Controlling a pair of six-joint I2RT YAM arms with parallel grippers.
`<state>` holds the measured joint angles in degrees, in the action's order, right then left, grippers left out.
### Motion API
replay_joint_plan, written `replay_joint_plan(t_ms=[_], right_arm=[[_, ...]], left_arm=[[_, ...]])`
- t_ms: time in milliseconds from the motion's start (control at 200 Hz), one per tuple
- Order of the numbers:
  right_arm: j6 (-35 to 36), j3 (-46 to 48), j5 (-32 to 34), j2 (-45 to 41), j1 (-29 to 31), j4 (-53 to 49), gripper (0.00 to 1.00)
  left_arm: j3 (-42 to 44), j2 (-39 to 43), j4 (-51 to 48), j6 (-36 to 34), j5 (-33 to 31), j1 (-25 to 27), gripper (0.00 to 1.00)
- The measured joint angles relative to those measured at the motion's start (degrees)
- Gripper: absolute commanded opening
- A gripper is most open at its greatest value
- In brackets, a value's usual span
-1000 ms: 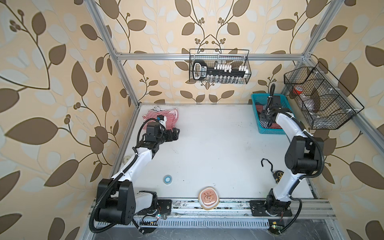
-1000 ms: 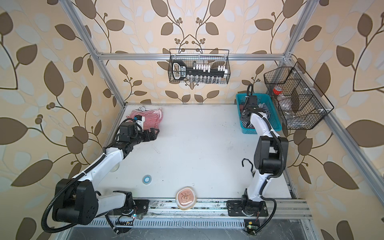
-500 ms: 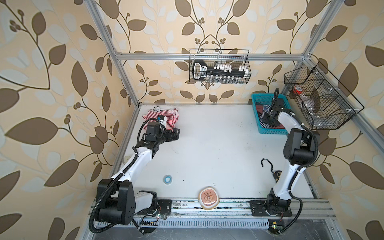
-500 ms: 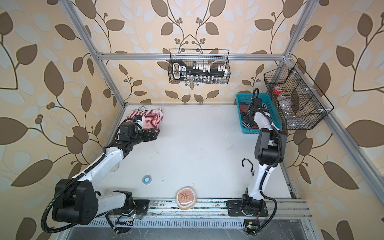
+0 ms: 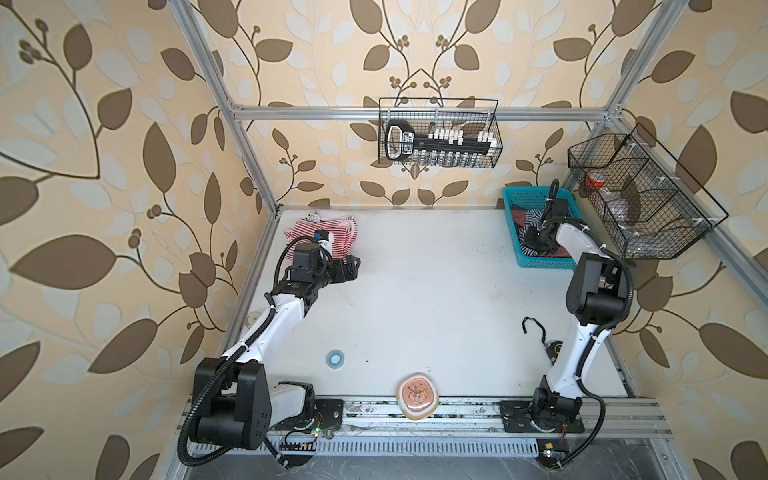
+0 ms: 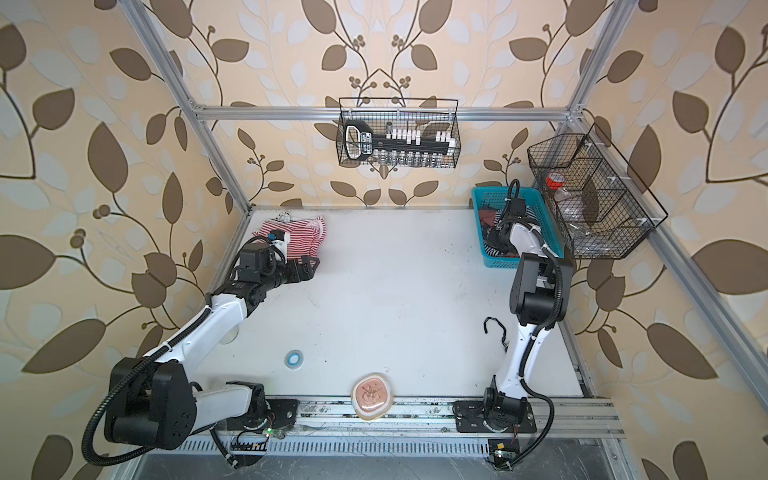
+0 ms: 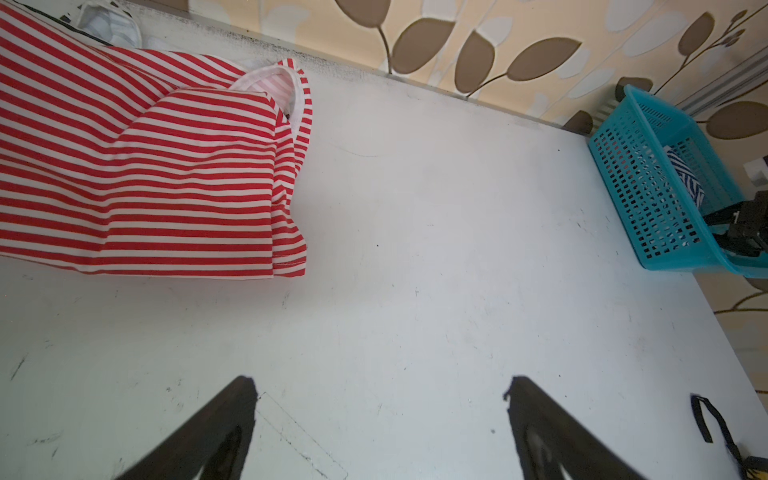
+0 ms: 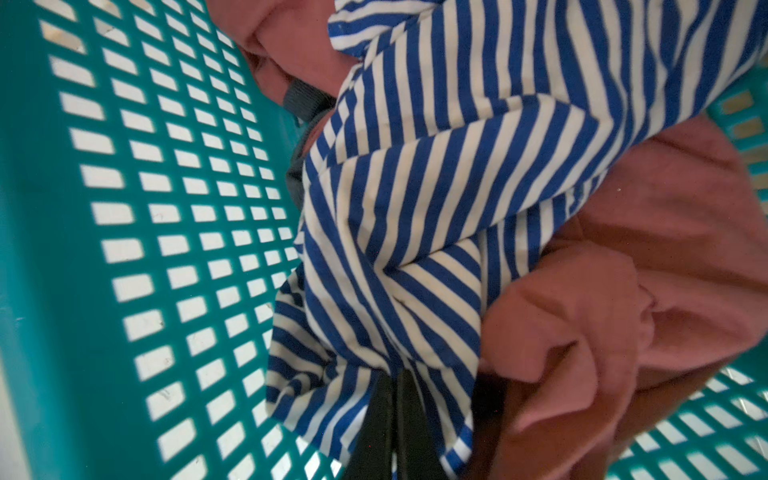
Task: Fold and stack the tank tops
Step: 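Grasp the blue striped tank top with the right gripper and lift it out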
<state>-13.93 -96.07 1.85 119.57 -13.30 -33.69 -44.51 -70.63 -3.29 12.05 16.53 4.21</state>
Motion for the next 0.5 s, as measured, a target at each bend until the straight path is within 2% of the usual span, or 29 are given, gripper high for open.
replay_joint_plan(t_ms=[155, 500], right_arm=[[-0.3, 1.4, -0.7, -2.7, 0.0, 0.5, 0.0], [-0.4, 5.0, -0.8, -17.1, 1.5, 3.9, 0.0]], left_arm=[[0.0, 0.0, 0.0, 0.0, 0.0, 0.0, 0.97], [0.0, 0.0, 0.0, 0.0, 0.0, 0.0, 0.97]])
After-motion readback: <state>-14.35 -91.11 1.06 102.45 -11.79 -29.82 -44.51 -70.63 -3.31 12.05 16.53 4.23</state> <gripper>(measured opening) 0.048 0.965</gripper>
